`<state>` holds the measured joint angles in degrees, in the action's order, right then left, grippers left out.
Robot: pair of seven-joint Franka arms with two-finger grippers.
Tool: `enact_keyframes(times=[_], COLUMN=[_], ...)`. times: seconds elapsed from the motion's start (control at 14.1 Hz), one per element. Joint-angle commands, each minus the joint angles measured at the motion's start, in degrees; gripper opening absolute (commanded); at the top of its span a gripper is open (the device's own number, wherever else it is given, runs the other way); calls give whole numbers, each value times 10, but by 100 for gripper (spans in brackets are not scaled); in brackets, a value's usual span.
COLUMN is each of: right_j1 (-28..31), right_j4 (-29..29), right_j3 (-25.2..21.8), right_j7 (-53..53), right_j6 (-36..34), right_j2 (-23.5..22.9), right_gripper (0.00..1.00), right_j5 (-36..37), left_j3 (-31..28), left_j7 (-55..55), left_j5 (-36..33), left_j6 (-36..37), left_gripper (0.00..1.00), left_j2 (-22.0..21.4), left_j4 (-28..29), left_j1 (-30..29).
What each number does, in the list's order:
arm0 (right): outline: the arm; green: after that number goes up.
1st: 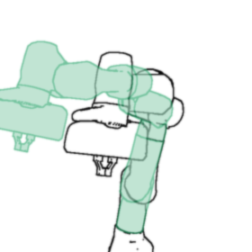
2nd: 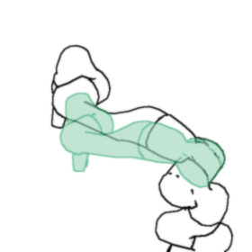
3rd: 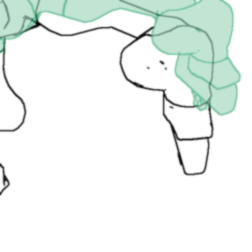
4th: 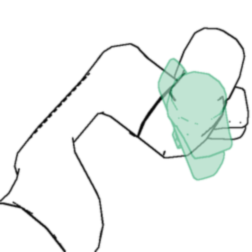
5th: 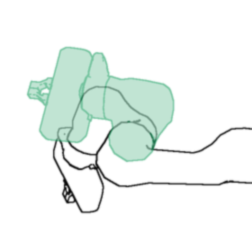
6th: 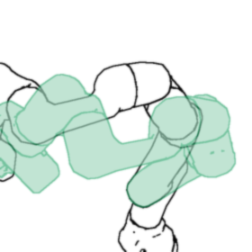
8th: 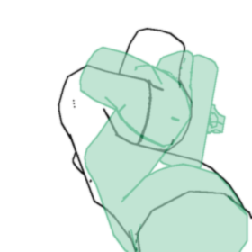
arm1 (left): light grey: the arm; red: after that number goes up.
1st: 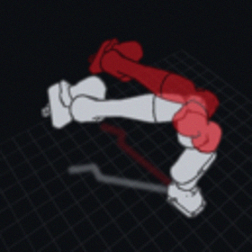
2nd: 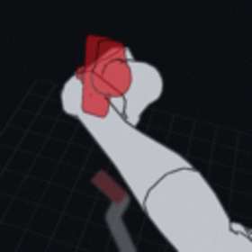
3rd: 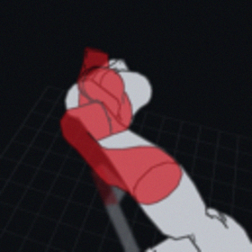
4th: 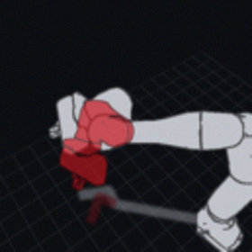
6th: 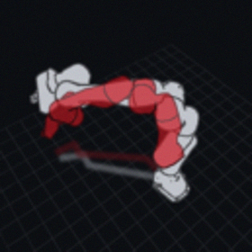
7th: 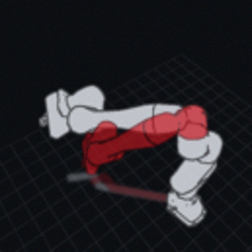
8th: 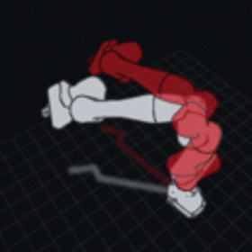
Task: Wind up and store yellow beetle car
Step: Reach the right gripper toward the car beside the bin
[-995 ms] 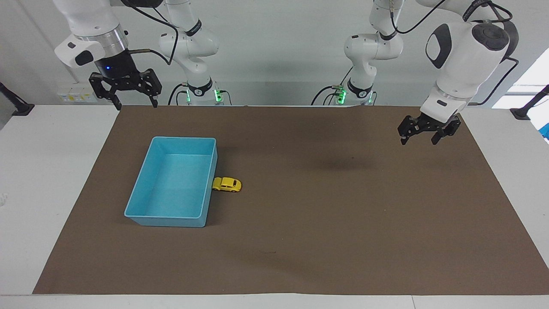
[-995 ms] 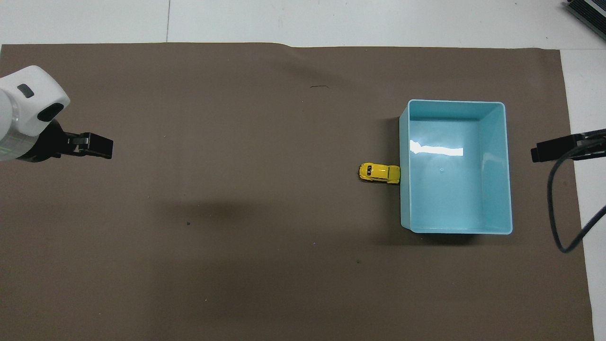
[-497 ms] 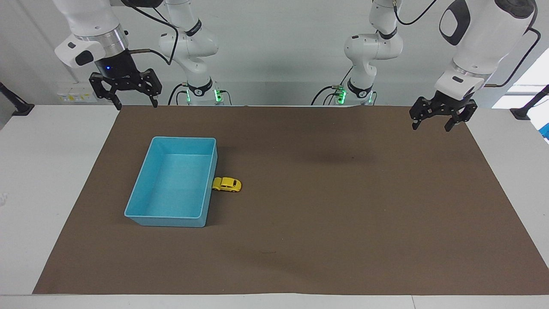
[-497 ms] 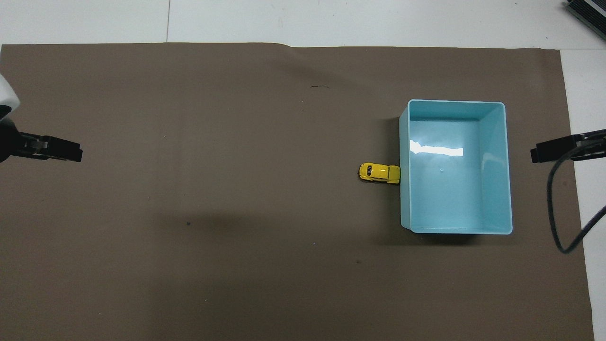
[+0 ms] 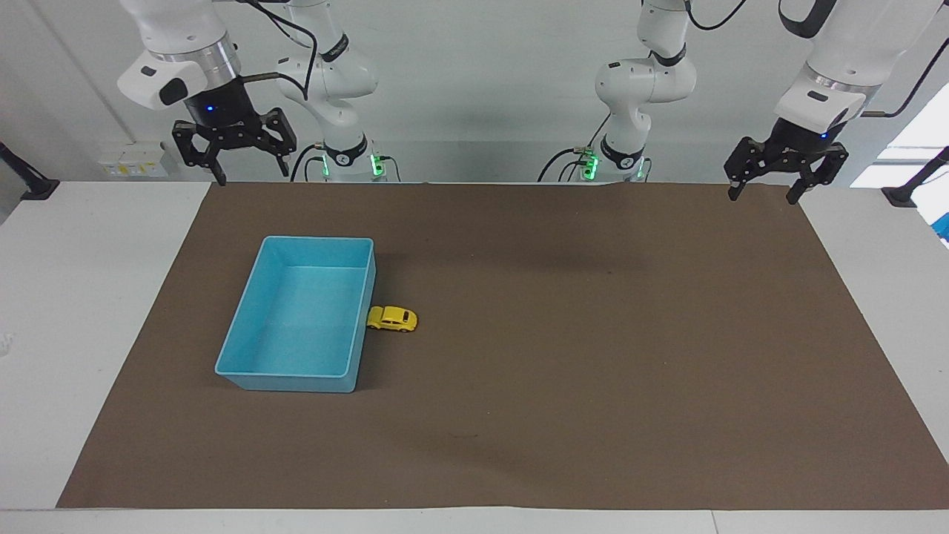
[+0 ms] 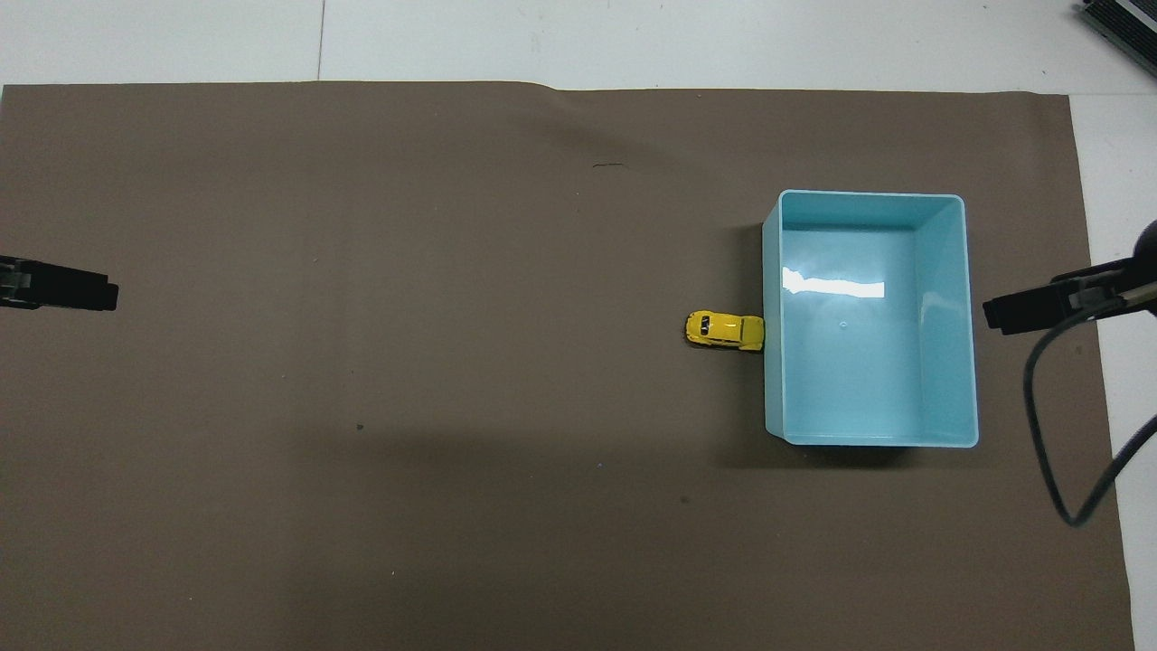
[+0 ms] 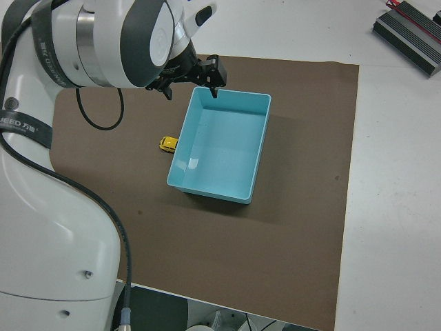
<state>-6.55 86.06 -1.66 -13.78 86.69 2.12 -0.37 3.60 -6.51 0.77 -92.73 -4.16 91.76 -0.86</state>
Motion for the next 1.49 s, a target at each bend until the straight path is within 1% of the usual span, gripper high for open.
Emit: enact_keyframes(times=[0.0,0.21,0.36,0.5,0.57,0.71,0.92,1.07,1.28,1.42], right_j1=[-2,-19,-39,-57,-61,-79,-101,-101,-100,-95], right_j4=[23,44,47,67,73,74,76,92,132,156], right_j3=[26,38,38,38,40,41,42,42,42,42], right_j7=[-100,-219,-306,-367,-406,-475,-534,-559,-613,-634], right_j6=[15,43,50,78,91,112,150,181,230,249], right_j2=[13,8,-6,-17,-27,-62,-104,-109,-112,-116], right_gripper=[100,100,100,100,100,100,100,100,100,100], right_j5=[-13,-13,-13,-12,-12,-12,-7,-3,14,17], left_j3=[-2,-2,-2,-2,-2,-2,-2,-2,-2,-2], left_j7=[-2,7,22,19,19,19,19,19,19,19], left_j5=[14,14,14,12,12,12,12,12,12,12], left_j6=[14,13,13,13,17,16,17,17,17,17], left_gripper=[100,100,100,100,100,100,100,100,100,100], left_j2=[-1,-8,-9,-4,-4,-6,-5,-6,-6,-5], left_j4=[-3,11,11,1,1,2,2,2,2,2], left_j1=[-4,-1,-4,-5,-5,-6,-5,-6,-6,-5])
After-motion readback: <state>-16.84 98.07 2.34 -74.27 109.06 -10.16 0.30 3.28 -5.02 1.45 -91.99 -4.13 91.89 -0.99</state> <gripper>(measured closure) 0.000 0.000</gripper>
